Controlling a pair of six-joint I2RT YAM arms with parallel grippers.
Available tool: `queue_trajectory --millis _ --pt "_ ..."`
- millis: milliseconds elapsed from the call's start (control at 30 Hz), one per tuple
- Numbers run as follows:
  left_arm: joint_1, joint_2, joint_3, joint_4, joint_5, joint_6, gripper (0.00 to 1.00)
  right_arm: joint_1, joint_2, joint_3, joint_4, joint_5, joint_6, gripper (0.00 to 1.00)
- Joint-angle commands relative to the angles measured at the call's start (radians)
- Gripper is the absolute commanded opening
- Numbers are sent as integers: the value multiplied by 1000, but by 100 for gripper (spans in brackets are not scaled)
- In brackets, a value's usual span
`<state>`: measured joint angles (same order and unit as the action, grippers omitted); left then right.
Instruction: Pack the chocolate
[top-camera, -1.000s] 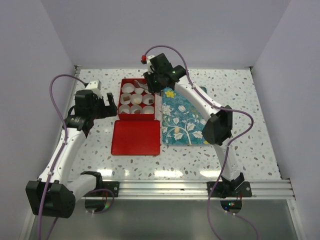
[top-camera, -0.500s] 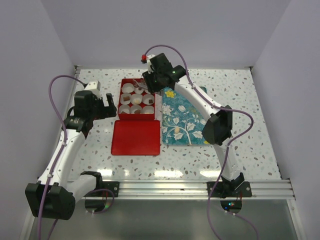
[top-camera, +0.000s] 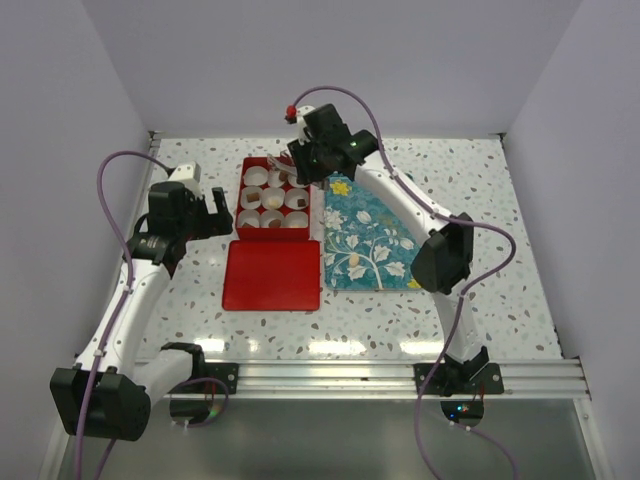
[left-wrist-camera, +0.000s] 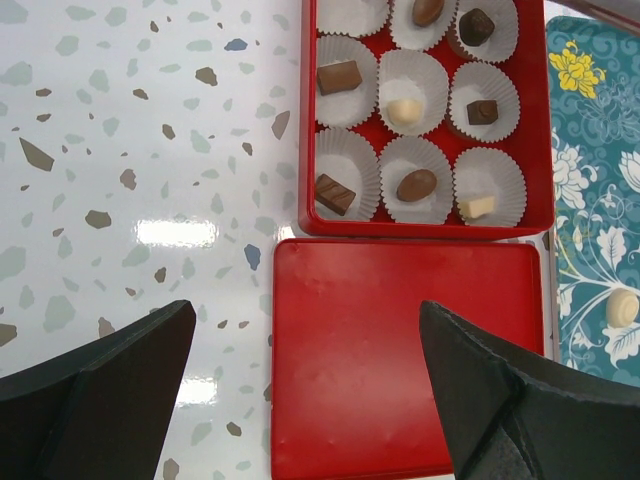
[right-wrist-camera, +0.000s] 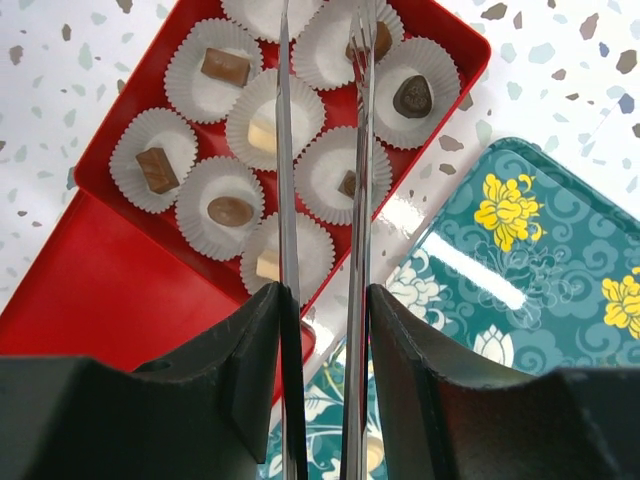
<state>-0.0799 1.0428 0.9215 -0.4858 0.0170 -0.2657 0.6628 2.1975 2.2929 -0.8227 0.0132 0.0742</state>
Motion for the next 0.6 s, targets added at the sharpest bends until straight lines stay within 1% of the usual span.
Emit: queue_trajectory --millis 0,167,233,267,400,467,500,567 --pt "-3 -20 -10 18 -5 17 100 4 -165 -41 59 22 7 42" --pt "-3 -13 -19 33 -2 19 100 4 -307 -168 54 47 -2 41" --pt "-3 -6 -23 45 -2 19 100 6 -355 -245 51 73 -4 41" --pt "-3 -1 -23 50 3 19 100 4 -404 -274 51 82 -8 41" --pt "-3 39 -1 69 11 28 100 1 -537 -450 36 137 -4 41" --pt "-3 65 19 81 15 36 100 0 -618 -513 27 163 13 41" --pt "-3 75 25 82 15 37 100 0 -643 -580 27 169 21 41" --pt "-3 92 46 90 20 46 100 -5 -697 -648 14 186 51 41"
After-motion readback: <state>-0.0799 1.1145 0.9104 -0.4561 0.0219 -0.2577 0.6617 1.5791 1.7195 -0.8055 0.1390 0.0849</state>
